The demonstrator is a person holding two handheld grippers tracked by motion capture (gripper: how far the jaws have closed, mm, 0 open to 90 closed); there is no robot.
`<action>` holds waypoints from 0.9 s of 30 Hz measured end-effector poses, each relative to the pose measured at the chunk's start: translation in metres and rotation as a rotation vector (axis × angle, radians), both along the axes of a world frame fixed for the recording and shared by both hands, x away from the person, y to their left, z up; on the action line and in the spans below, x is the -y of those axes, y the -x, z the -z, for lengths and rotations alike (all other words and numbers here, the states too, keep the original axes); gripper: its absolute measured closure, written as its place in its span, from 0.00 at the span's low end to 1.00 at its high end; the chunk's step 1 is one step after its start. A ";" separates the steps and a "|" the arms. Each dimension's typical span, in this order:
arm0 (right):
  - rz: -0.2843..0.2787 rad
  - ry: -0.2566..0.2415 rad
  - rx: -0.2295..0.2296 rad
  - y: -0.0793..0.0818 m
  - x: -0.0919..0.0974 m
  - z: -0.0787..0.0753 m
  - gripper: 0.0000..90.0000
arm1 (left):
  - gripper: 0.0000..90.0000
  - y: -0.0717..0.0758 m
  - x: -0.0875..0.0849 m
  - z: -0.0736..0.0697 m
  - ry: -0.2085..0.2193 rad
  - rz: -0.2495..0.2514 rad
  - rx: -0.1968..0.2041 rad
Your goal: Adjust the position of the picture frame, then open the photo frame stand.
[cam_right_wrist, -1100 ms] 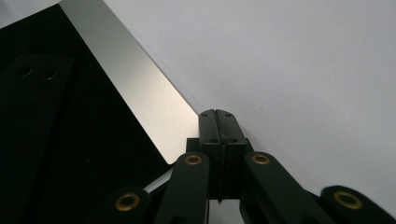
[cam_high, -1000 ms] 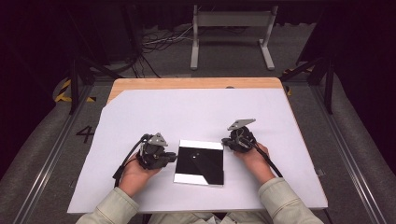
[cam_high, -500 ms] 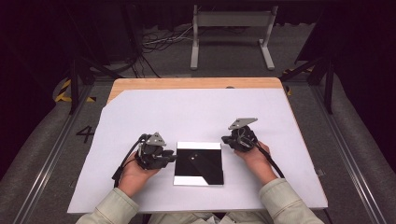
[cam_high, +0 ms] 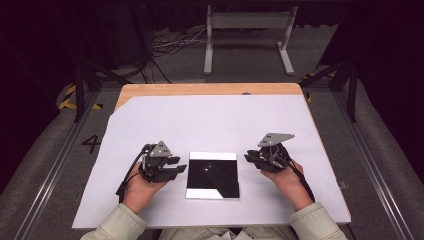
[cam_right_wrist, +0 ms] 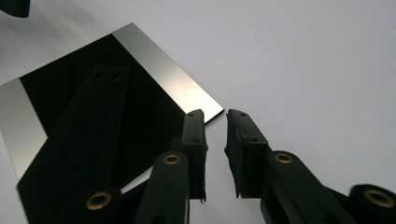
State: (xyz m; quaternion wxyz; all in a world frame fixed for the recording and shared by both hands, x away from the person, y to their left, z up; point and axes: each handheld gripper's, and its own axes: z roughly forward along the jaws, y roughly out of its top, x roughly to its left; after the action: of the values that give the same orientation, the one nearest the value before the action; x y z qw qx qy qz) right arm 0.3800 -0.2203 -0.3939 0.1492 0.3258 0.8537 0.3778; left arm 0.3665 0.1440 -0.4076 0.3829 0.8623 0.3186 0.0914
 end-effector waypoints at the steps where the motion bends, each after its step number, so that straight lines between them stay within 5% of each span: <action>1: -0.003 -0.002 -0.001 0.002 0.000 -0.001 0.80 | 0.66 0.001 -0.003 0.000 0.007 -0.003 -0.001; 13: -0.056 0.002 -0.002 0.022 -0.001 -0.009 0.58 | 0.65 0.002 -0.007 0.000 0.023 -0.007 0.002; 27: -0.111 0.037 -0.021 0.043 -0.009 -0.011 0.50 | 0.63 0.004 -0.010 0.001 0.035 -0.016 0.007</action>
State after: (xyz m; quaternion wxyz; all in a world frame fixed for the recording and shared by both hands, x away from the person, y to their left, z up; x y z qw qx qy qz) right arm 0.3370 -0.2113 -0.3827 0.1251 0.2791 0.8788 0.3663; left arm 0.3623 0.1535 -0.4089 0.3984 0.8525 0.3258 0.0917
